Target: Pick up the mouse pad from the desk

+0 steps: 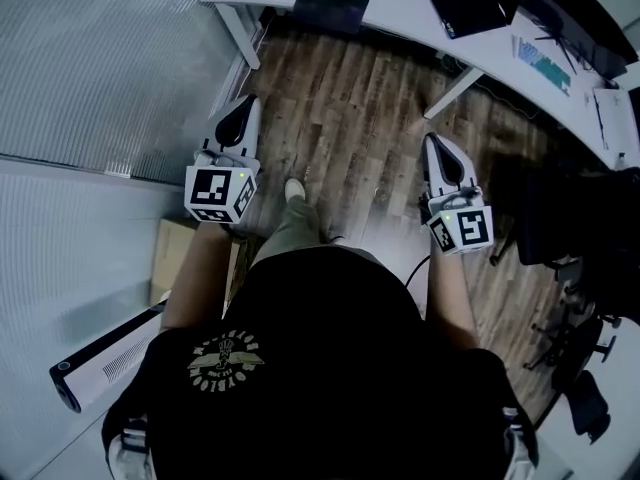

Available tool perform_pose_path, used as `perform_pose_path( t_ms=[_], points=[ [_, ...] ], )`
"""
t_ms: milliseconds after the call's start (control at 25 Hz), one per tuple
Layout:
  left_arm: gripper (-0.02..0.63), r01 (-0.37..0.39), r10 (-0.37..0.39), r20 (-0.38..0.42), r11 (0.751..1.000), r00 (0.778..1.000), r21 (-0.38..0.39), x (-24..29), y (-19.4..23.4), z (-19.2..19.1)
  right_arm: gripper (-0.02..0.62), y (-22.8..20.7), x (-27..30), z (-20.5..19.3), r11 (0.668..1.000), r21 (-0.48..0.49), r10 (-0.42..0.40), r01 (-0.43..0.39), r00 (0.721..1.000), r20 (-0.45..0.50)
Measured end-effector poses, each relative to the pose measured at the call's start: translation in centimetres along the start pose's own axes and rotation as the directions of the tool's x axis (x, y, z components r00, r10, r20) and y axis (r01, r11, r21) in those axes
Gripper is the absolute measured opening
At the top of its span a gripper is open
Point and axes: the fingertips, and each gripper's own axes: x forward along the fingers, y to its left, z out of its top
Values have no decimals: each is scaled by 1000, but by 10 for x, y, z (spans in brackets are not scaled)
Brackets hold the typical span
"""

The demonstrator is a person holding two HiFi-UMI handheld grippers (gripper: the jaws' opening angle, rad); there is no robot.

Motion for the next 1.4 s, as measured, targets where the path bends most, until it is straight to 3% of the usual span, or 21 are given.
perform_pose_path(
  t_ms=[640, 1120, 1400],
  points=[
    [8, 21, -22, -38, 1000, 999, -16, 77, 66, -15, 1, -29, 86, 3, 999, 28, -25, 25, 1000, 6],
    [8, 23, -24, -59, 999, 998, -27, 130, 140, -30, 0, -27, 186, -13, 999, 50, 9, -7, 1000, -22],
    [8, 23, -25, -44, 998, 999, -63, 158, 187, -34, 0, -24, 236, -5, 1000, 16, 10, -10, 1000, -25]
  ],
)
